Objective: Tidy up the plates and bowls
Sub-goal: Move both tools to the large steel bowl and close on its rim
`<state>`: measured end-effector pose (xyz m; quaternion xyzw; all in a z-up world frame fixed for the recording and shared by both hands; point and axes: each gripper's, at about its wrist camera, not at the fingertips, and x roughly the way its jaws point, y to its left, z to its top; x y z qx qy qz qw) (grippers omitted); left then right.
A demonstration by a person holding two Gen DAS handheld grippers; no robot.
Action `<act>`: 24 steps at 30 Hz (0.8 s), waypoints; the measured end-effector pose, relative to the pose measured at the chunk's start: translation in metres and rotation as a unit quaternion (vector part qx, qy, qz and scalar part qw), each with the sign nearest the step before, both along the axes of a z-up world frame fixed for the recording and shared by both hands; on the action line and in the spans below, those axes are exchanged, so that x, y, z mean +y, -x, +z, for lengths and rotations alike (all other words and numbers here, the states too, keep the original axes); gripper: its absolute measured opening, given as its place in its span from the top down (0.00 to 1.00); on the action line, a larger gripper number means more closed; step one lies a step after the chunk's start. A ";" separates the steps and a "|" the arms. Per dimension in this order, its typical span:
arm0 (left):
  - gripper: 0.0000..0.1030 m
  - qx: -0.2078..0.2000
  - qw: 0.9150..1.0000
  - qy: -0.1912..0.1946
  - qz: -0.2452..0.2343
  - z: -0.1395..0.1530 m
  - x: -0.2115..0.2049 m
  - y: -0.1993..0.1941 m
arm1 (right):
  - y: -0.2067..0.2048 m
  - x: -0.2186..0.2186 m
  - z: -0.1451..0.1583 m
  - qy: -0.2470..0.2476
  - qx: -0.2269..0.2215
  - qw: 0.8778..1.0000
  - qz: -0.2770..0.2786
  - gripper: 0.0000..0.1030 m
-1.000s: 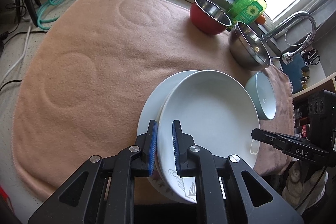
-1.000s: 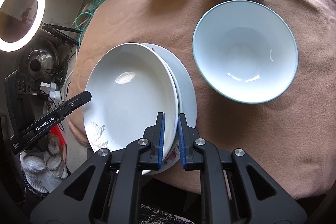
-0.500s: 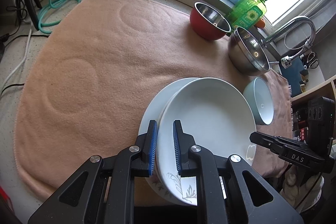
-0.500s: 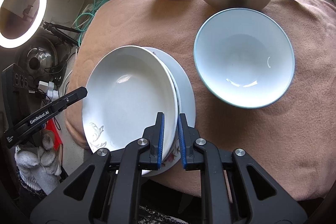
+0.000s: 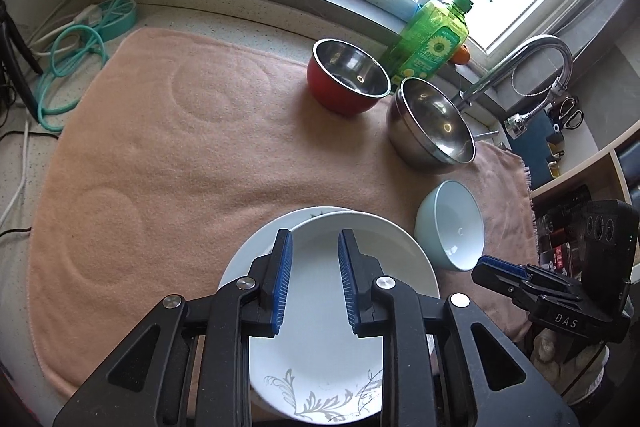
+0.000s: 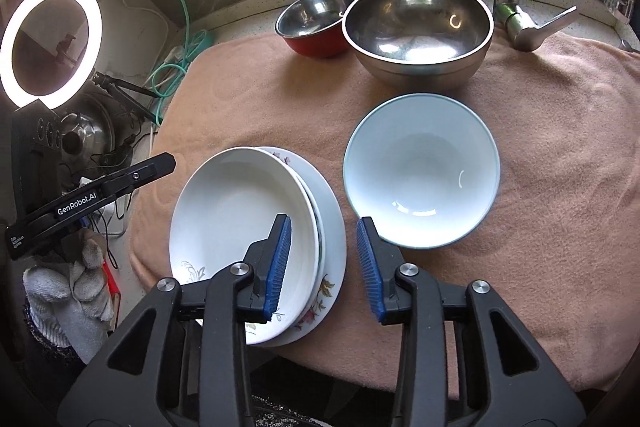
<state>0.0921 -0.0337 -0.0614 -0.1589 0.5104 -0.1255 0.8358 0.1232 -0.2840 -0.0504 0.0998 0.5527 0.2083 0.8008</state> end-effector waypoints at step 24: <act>0.79 -0.008 0.998 0.046 -0.045 0.006 -0.069 -0.082 | -0.073 -0.102 0.020 -0.012 -0.035 0.993 -0.110 0.66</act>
